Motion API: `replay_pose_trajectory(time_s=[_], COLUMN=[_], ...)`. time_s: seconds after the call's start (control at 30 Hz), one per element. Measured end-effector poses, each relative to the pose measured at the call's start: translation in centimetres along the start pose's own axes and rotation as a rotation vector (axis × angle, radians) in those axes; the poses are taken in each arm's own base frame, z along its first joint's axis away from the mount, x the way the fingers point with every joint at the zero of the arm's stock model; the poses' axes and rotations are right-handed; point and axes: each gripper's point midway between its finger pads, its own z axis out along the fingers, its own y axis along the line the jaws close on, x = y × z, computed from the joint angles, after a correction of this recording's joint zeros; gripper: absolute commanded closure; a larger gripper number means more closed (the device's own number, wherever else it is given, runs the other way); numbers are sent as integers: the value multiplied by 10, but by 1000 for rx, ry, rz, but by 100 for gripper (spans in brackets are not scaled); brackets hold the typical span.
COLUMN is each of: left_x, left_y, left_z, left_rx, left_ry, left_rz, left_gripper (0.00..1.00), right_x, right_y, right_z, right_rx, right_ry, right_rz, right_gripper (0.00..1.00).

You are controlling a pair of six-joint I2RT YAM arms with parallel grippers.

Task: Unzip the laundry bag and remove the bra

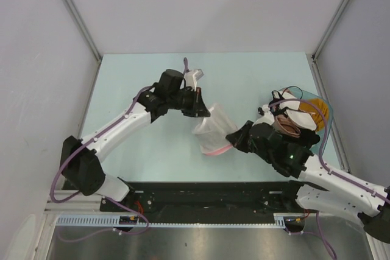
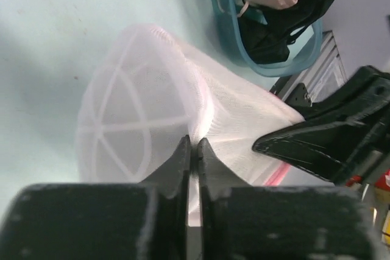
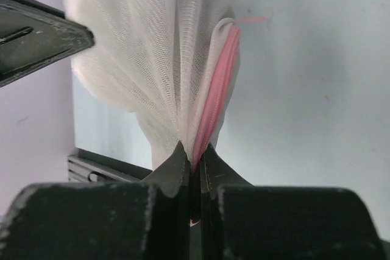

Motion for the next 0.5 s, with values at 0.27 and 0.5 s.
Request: replay_pose_trajectory(time_s=[0.27,0.5], left_x=[27,-13], left_y=[10,70], left_z=[21,-32], left_rx=[-78,-297], left_ry=[100,-51], left_rz=[51,-31], left_gripper=[4,3], right_x=[-24,-31], right_y=[-3,33], right_z=[-10,28], right_rx=[343,565], right_ry=[-52,-108], right_rz=[-238,-543], right_gripper=[100,100])
